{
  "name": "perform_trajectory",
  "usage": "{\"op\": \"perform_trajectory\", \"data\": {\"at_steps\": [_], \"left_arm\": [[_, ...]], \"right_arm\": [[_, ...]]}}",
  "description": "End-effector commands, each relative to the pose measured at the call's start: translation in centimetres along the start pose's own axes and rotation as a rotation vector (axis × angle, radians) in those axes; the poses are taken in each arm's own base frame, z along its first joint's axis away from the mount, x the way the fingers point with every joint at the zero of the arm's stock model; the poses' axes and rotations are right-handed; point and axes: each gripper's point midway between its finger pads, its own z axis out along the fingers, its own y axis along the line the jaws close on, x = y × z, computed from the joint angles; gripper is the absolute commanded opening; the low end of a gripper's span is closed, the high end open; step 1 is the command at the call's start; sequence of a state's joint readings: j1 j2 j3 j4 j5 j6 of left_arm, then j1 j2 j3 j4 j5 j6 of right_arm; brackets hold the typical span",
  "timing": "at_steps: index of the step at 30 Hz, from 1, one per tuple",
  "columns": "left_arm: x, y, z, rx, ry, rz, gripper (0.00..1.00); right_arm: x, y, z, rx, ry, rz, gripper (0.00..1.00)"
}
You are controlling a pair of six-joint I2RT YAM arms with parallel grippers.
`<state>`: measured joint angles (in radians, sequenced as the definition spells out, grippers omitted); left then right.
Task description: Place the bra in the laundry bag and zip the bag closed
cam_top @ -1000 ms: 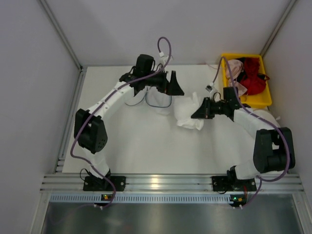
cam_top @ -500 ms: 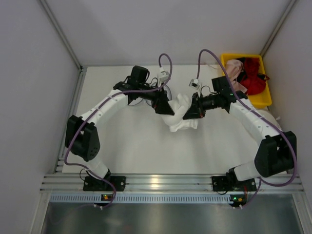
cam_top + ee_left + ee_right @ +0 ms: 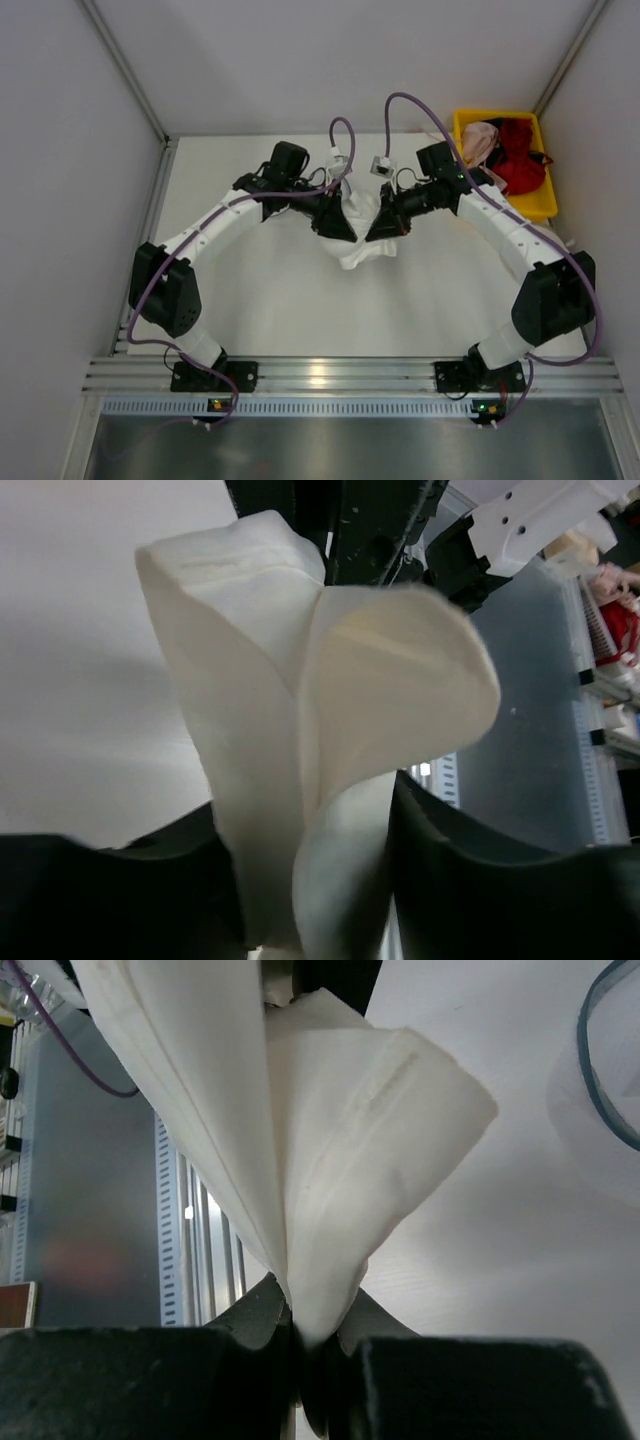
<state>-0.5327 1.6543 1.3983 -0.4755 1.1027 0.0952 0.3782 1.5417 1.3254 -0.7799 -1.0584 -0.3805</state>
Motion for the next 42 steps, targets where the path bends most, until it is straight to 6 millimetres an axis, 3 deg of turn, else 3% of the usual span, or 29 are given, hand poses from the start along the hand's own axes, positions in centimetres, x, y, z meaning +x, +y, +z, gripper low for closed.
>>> {"op": "perform_trajectory", "data": {"at_steps": [1, 2, 3, 4, 5, 6, 8, 9, 10, 11, 13, 14, 15, 16, 18, 22, 24, 25, 27, 28, 34, 37, 42], "left_arm": [[-1.9, -0.8, -0.2, 0.025, -0.029, 0.054, 0.38], [-2.1, -0.6, -0.3, 0.016, -0.033, 0.049, 0.27], [-2.1, -0.4, -0.3, 0.009, -0.033, 0.041, 0.04], [-2.3, -0.1, -0.4, -0.011, -0.035, 0.033, 0.0], [-2.4, 0.3, -0.6, -0.03, -0.038, 0.025, 0.0], [-2.5, 0.5, -0.6, -0.041, -0.041, 0.014, 0.0], [-3.2, 1.7, -1.1, -0.09, -0.078, -0.05, 0.0], [-3.3, 2.3, -1.5, -0.113, -0.101, -0.087, 0.0], [-3.7, 2.4, -2.0, -0.127, -0.136, -0.181, 0.0], [-5.5, 4.2, -3.7, -0.19, -0.224, -0.17, 0.0], [-6.0, 5.4, -5.5, -0.226, -0.324, -0.306, 0.0], [-6.3, 6.8, -7.7, -0.27, -0.383, -0.348, 0.0], [-7.5, 7.4, -9.1, -0.302, -0.446, -0.324, 0.0], [-8.1, 8.1, -10.9, -0.329, -0.489, -0.35, 0.0], [-9.3, 8.2, -12.6, -0.36, -0.526, -0.316, 0.0], [-9.7, 9.5, -16.1, -0.44, -0.589, -0.328, 0.0], [-9.5, 9.9, -17.1, -0.471, -0.606, -0.349, 0.0], [-9.2, 10.2, -18.0, -0.491, -0.617, -0.362, 0.0], [-8.9, 10.3, -18.9, -0.524, -0.625, -0.362, 0.0], [-8.6, 10.6, -19.7, -0.544, -0.634, -0.369, 0.0], [-7.6, 10.4, -21.4, -0.598, -0.64, -0.372, 0.0], [-7.4, 10.1, -21.6, -0.608, -0.637, -0.36, 0.0], [-7.2, 9.9, -21.7, -0.617, -0.63, -0.348, 0.0]], "right_arm": [[-1.8, 1.4, 0.3, -0.046, -0.002, -0.129, 0.0], [-1.7, 1.3, 0.5, -0.049, 0.004, -0.126, 0.0], [-2.2, 1.2, 0.4, -0.044, 0.0, -0.135, 0.08], [-2.3, 0.9, 0.5, -0.037, 0.002, -0.128, 0.11], [-2.5, 0.5, 0.7, -0.033, 0.005, -0.121, 0.14], [-3.4, 0.0, 0.7, -0.016, -0.013, -0.139, 0.32], [-4.5, -1.2, 0.5, 0.025, -0.043, -0.064, 0.46], [-6.0, -2.3, 0.3, 0.054, -0.089, -0.079, 0.56], [-6.9, -3.5, -0.8, 0.092, -0.129, -0.001, 0.62], [-7.4, -4.6, -1.1, 0.114, -0.156, 0.026, 0.67], [-9.3, -7.9, -3.1, 0.206, -0.249, 0.102, 0.72], [-9.7, -9.0, -3.7, 0.238, -0.278, 0.13, 0.74], [-10.3, -10.3, -4.4, 0.282, -0.309, 0.149, 0.74], [-10.3, -13.1, -5.3, 0.363, -0.34, 0.21, 0.74], [-10.6, -15.9, -6.3, 0.461, -0.357, 0.242, 0.73], [-9.1, -20.7, -4.6, 0.505, -0.337, 0.353, 0.65], [-9.0, -21.9, -3.8, 0.528, -0.333, 0.376, 0.58], [-8.2, -22.7, -2.5, 0.526, -0.31, 0.389, 0.56], [-8.3, -23.4, -1.6, 0.547, -0.305, 0.374, 0.53], [-7.8, -23.5, 0.0, 0.533, -0.282, 0.377, 0.52], [-7.0, -24.2, 4.4, 0.508, -0.23, 0.378, 0.48], [-6.7, -24.6, 5.7, 0.503, -0.212, 0.378, 0.48], [-6.7, -25.3, 6.3, 0.512, -0.212, 0.394, 0.45]]}}
